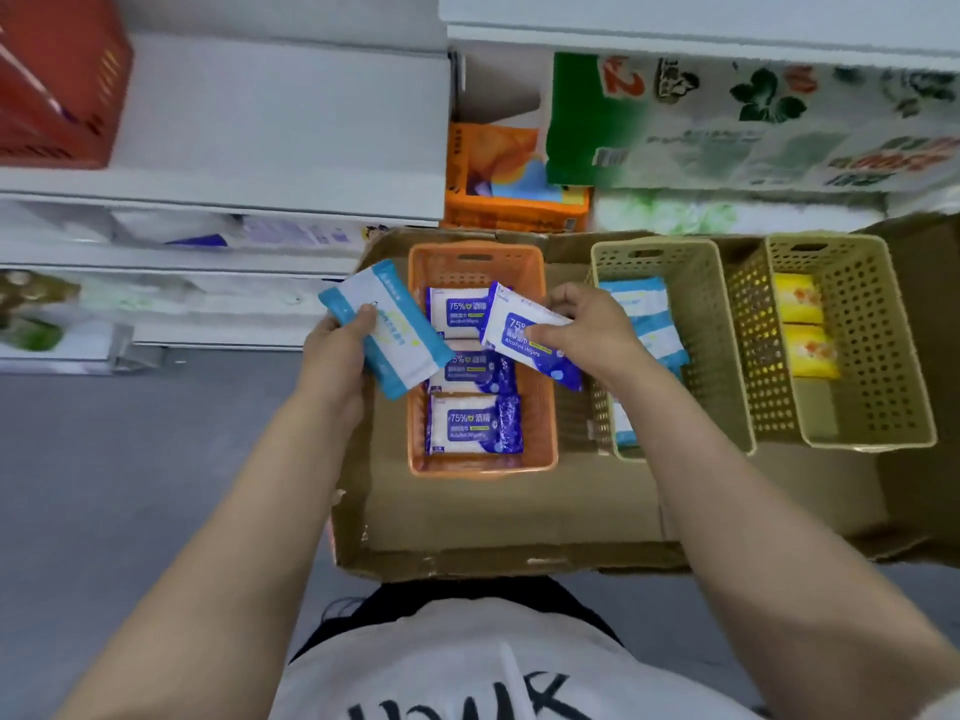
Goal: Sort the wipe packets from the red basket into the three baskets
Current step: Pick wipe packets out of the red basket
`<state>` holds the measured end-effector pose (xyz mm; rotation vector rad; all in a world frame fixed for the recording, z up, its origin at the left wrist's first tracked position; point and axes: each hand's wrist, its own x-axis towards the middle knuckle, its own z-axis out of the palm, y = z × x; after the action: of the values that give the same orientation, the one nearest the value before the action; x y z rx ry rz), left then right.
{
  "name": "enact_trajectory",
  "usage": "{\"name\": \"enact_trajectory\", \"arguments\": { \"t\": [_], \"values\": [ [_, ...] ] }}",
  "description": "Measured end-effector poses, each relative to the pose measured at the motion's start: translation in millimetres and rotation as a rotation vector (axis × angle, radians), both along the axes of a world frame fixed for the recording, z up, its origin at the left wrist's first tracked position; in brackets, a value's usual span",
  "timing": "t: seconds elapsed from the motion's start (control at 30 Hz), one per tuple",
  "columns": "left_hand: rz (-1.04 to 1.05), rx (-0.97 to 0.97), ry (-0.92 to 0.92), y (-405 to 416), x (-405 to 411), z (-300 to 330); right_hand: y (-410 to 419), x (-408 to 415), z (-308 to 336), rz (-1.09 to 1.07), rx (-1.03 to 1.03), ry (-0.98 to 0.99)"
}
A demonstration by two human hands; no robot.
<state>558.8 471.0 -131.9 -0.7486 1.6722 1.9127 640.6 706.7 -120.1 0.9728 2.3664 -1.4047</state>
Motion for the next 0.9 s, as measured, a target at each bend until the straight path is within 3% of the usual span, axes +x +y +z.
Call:
{"name": "enact_trajectory", "arguments": {
  "t": [0.07,0.13,0.53,0.73,0.83,0.9],
  "values": [
    [0.014,-0.003,-0.022,-4.4,-3.9,-9.3,0.5,-16.7,-9.8,0.154,0.215,-0.045],
    [0.035,0.009,-0.056,-7.3,-7.3,-18.5,-1.7,-30.7,-19.9,0.241,0.299,-0.081],
    [0.027,-0.016,-0.06,-25.6,-47.4,-51.8,-34.7,-76.1,-82.4,0.596,0.178,-0.265],
    [0.003,-0.009,-0.072,-21.6,-42.5,-49.8,-38.5,-82.9,-91.8,0.302,0.207,-0.072],
    [-0.03,-0.022,-0.063,-24.0,-38.8,-47.8,-36.9,-99.8,-93.0,0.309,0.217,-0.056],
    [-0.036,-0.033,-0.052,-25.7,-37.2,-47.1,-39.2,-106.9,-98.0,0.385,0.361,-0.068]
  ]
}}
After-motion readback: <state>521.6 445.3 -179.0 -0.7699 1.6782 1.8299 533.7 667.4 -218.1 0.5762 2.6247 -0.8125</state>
